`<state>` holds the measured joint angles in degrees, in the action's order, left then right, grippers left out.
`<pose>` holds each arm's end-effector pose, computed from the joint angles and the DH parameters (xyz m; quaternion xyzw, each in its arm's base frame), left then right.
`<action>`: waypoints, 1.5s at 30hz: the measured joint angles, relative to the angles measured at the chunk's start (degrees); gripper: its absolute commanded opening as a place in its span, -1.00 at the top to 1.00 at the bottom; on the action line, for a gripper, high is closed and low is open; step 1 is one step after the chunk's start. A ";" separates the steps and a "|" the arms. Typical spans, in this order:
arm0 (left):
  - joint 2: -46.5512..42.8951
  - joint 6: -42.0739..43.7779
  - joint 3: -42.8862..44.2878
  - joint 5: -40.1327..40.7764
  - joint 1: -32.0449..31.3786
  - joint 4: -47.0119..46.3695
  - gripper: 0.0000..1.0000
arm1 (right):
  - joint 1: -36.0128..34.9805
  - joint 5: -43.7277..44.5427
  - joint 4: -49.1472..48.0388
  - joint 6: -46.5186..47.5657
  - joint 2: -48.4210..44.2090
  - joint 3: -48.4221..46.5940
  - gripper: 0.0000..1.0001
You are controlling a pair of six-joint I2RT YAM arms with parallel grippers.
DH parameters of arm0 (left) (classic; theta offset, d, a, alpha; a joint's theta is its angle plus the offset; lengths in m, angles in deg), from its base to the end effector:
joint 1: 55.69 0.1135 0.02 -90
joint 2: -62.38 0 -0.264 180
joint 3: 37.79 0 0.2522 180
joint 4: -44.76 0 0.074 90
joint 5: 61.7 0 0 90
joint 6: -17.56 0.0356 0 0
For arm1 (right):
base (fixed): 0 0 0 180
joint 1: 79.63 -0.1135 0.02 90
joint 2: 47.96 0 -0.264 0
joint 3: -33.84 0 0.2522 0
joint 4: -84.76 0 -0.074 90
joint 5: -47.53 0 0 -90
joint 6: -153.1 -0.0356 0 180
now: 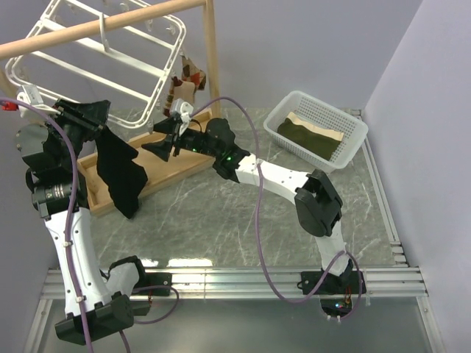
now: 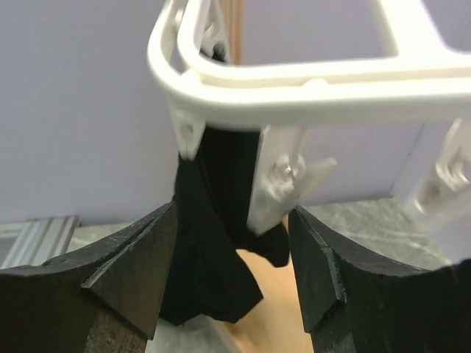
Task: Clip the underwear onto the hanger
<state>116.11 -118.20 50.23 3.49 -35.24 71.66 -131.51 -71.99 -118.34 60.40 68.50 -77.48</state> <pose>0.1716 0.0481 0.4821 -0.2169 0.6281 -0.2991 0.6848 0.2879 0.3953 0.3596 -0.4240 0.4313 0.4917 0.6264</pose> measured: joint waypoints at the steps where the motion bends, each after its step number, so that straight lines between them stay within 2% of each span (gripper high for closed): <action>1: -0.04 0.00 0.00 -0.04 0.00 0.00 0.25 | 0.00 0.22 -0.09 -0.02 0.42 -0.85 -0.37; 10: -0.24 0.02 0.00 -0.83 0.00 0.00 0.25 | 0.42 1.14 -2.12 -0.63 2.40 -4.57 -0.34; 16: 0.68 0.02 0.00 -0.83 0.00 -0.09 0.25 | 1.55 1.11 -2.54 -0.90 3.04 -5.20 -0.18; 19: 1.27 0.02 0.00 -0.85 0.00 -0.11 0.25 | 1.86 0.87 -3.52 -1.03 3.04 -5.14 0.05; 20: 1.40 0.02 0.00 -0.90 0.00 -0.11 0.26 | 1.95 0.61 -3.91 -0.98 3.04 -5.05 0.28; 23: 1.51 0.02 0.00 -1.14 0.04 -0.11 0.26 | 2.05 -0.20 -4.09 -0.94 3.04 -5.05 0.62; 29: 1.42 -0.15 0.02 -5.18 0.37 -0.11 0.29 | 2.03 -1.05 -3.87 -0.50 2.78 -4.68 1.00; 34: -0.92 -0.22 -0.52 -12.02 0.50 -0.20 0.33 | 1.99 -1.53 -1.38 0.57 0.09 -2.56 1.00; 40: -7.80 -0.20 -4.94 -21.18 0.50 -0.39 0.40 | 1.60 -1.75 4.17 3.39 -5.22 -0.85 1.00; 45: -11.85 3.91 -6.95 -25.14 0.48 3.08 0.46 | 0.83 -1.66 8.87 5.66 -9.07 -0.26 1.00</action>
<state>104.27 -114.28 43.28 -21.65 -34.76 74.75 -130.68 -73.65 -109.47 66.06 59.43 -77.74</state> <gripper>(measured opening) 0.284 0.248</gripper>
